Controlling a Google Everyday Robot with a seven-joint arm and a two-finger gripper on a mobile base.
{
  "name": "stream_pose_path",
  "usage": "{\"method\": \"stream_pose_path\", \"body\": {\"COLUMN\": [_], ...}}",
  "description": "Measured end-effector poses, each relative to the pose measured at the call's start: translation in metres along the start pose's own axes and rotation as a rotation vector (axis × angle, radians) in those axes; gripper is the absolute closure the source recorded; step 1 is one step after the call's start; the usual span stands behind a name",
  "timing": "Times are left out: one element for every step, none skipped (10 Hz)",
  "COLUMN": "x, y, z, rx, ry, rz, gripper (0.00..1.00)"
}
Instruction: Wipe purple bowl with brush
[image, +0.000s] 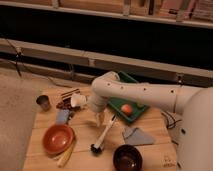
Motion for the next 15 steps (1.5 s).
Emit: {"method": "stream_pose_path", "body": {"x": [0.001,0.001,0.001,0.000,-0.002,-0.001,0.000,0.001,0.005,0.010,0.013,0.017,0.019,0.020,0.024], "y": [0.010,0.025,0.033,0.042,0.056,0.063,0.066,0.067,0.072,0.076,0.080,0.086,0.091,0.094,0.100], "z": [0.005,0.011,0.012,0.013,0.013,0.013,0.013,0.013,0.013,0.012,0.012,0.010,0.006,0.004,0.001], "rx": [-0.013,-0.017,-0.017,-0.018,-0.020,-0.022,-0.025,-0.029,-0.039,-0.042,-0.045,-0.048,-0.052,-0.052,-0.051], "ry": [0.009,0.016,0.019,0.023,0.028,0.031,0.032,0.034,0.035,0.033,0.031,0.029,0.029,0.030,0.029], "rz": [0.026,0.064,0.084,0.107,0.135,0.148,0.158,0.163,0.176,0.184,0.188,0.194,0.196,0.199,0.202], "gripper": [0.20,0.20,0.20,0.20,0.20,0.20,0.20,0.20,0.20,0.20,0.20,0.20,0.20,0.20,0.20]}}
